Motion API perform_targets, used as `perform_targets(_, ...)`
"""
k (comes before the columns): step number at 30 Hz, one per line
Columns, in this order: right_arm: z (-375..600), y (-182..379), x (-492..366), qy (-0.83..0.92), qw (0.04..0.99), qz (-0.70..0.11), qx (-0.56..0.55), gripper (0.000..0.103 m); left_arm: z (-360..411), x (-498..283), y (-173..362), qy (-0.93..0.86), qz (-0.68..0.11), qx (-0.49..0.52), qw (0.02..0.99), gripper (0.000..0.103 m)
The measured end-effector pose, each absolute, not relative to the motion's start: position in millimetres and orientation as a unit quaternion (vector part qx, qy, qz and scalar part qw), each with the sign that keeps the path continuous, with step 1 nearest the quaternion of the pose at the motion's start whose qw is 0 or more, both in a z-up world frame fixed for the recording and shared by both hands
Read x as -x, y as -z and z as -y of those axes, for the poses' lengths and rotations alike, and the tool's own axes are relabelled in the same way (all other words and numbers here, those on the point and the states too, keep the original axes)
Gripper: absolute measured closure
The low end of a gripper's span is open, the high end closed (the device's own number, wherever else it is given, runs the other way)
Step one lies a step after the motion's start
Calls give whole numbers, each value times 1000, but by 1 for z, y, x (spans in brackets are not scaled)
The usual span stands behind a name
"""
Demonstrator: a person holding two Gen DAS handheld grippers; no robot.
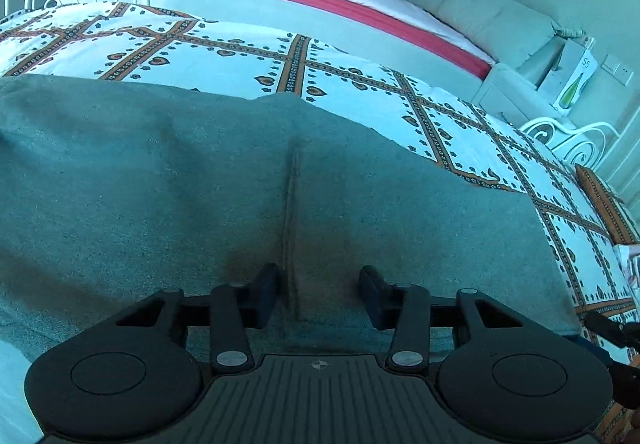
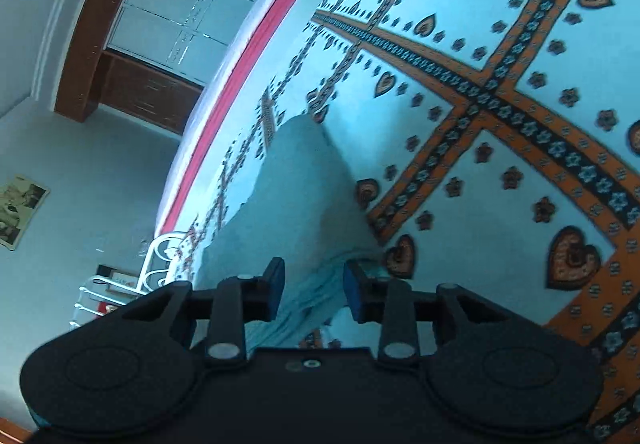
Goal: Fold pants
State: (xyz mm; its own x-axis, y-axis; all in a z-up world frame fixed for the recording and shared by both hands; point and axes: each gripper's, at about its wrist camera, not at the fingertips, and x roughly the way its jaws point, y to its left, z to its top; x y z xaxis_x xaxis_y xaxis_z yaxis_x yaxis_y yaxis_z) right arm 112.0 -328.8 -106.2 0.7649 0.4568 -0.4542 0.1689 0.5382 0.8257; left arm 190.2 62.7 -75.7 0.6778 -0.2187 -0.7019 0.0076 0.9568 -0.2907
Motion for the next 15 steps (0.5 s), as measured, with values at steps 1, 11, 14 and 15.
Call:
perform_targets(1, 327, 107, -115, -90, 812, -331, -472, 78, -61, -189, 76, 63, -397, 132, 906, 58)
perform_targets(11, 322, 95, -122, -80, 841, -274, -460, 103, -46, -179, 70, 76, -377, 88, 919, 88)
perform_targets(14, 320, 105, -129, -52, 843, -307, -439, 103, -46, -182, 78, 69, -384, 86, 917, 86)
perform_targets(15, 324, 116, -133, -40, 829, -333, -447, 103, -47, -182, 75, 68, -382, 88, 917, 86)
